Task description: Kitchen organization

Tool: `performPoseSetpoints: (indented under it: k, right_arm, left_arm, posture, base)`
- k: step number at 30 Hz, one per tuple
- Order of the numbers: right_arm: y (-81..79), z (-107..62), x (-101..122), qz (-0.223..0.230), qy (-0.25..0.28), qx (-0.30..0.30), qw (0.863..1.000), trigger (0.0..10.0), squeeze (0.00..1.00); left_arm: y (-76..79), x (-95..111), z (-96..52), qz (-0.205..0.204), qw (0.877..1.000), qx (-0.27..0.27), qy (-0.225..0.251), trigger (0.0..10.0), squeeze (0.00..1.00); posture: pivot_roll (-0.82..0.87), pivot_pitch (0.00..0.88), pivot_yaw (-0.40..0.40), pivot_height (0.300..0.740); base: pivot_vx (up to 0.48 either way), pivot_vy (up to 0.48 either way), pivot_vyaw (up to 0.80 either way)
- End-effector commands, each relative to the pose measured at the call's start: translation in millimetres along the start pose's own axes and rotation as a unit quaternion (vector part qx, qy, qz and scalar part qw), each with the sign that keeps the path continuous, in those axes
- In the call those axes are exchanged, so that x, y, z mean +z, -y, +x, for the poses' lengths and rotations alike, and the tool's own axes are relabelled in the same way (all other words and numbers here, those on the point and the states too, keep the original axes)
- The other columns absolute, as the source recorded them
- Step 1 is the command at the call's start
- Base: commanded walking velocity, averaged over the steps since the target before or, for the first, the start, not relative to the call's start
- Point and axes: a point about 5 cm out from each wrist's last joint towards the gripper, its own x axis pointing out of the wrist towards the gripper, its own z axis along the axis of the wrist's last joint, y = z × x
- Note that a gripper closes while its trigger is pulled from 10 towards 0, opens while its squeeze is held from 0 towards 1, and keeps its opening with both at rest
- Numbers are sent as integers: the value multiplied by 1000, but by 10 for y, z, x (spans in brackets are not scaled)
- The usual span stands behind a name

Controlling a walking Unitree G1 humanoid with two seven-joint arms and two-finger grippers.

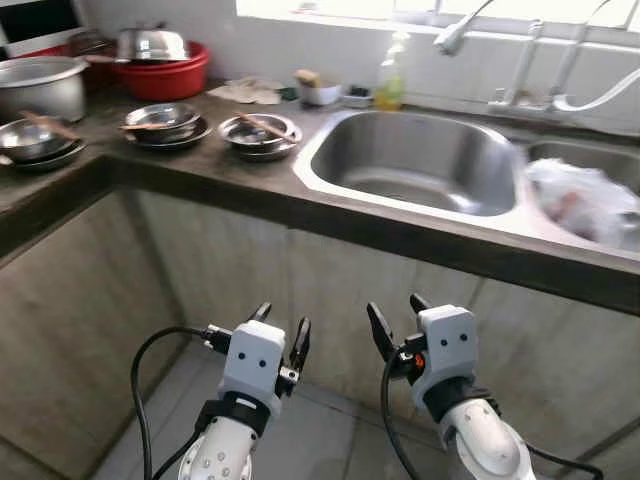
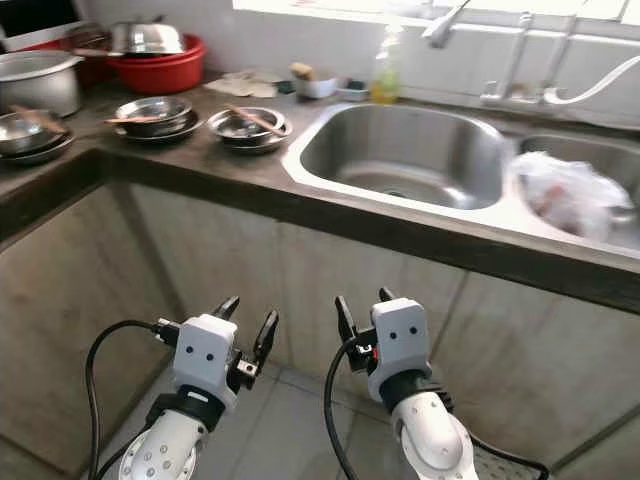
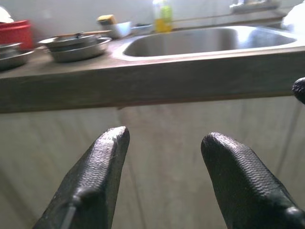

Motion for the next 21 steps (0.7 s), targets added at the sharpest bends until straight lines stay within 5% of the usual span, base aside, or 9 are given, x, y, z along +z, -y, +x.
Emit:
performPoseSetpoints:
  k: [1, 21]
  right_arm:
    - [-2, 9, -5, -5, 1, 3, 1000, 10000, 0]
    - [-21, 15, -45, -12, -2, 12, 1000, 10000, 0]
  left_arm:
    - [17, -1, 4, 3, 1000, -2, -3, 10000, 0]
    - [22, -18, 20, 5, 1000, -5, -5, 10000, 0]
  posture:
    - [144, 71, -34, 740]
    - [141, 56, -35, 740]
  base:
    - [304, 0, 800]
    - [318, 0, 800]
